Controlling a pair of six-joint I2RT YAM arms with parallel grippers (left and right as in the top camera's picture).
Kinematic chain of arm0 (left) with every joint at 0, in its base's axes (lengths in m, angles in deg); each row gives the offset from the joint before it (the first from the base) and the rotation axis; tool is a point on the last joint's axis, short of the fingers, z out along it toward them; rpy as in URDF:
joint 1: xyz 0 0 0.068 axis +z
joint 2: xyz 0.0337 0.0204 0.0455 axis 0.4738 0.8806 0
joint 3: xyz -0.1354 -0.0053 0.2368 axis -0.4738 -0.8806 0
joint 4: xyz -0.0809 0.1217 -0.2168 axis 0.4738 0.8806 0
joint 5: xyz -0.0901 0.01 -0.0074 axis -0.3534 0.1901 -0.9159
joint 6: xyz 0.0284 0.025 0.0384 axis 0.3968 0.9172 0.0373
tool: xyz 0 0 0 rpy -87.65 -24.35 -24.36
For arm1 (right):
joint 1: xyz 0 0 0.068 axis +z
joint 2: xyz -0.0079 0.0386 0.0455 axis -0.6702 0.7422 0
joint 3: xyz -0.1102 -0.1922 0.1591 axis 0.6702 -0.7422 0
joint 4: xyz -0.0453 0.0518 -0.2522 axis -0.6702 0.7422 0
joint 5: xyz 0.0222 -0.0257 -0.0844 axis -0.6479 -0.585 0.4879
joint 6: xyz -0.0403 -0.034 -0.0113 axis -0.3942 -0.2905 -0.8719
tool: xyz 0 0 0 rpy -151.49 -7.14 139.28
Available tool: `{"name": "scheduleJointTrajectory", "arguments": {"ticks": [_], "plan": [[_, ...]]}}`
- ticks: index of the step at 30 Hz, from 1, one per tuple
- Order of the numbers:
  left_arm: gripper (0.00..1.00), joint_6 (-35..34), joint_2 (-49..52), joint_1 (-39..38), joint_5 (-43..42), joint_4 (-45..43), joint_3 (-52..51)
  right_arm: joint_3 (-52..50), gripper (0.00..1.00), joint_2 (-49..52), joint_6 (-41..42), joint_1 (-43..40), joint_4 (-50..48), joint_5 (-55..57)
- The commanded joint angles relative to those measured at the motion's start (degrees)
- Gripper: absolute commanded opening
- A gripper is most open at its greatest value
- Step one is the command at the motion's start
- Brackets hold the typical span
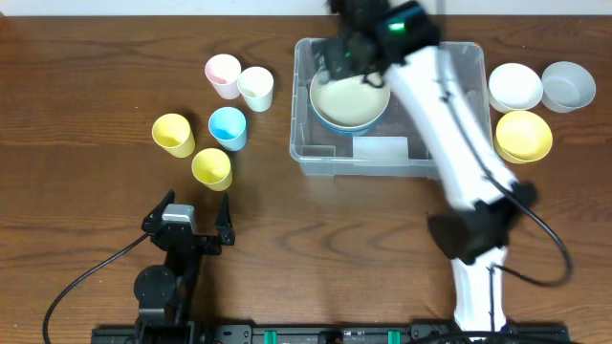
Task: Pack container
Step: 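Release the cream bowl and move the right gripper to the yellow bowl, then grasp the yellow bowl rim with the right gripper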
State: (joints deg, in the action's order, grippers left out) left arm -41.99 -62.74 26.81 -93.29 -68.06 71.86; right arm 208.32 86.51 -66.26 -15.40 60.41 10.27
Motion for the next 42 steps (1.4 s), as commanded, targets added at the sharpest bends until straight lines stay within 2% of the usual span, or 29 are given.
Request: {"name": "scheduleJointTrajectory", "arguments": {"ticks": [1,5,9,13,17,27,42], "plan": [[0.98,0.74,0.02,0.39,-1.22,2.10,-0.87,2.38,0.99,-8.98,6.43,-6.99,2.51,7.52],[0.98,0.76,0.02,0.39,-1.22,2.10,-0.87,2.36,0.99,-12.90,11.78,-18.12,10.56,7.28],[0.98,0.76,0.02,0.39,-1.22,2.10,-0.87,1.84,0.99,-12.48,14.73,-29.35,19.69,7.06],[0.98,0.76,0.02,0.39,-1.25,2.10,-0.87,-4.31,0.99,-11.91,11.67,-38.36,21.00,0.39],[0.98,0.76,0.02,0.39,-1.22,2.10,-0.87,-12.20,0.99,-11.91,11.65,-43.19,16.70,-4.11],[0.98,0.76,0.02,0.39,-1.25,2.10,-0.87,-33.97,0.98,-11.91,11.67,-49.94,0.15,-4.33],[0.98,0.76,0.02,0.39,-1.22,2.10,-0.87,-55.21,0.95,-11.89,14.27,-51.08,-19.82,-5.18]]}}
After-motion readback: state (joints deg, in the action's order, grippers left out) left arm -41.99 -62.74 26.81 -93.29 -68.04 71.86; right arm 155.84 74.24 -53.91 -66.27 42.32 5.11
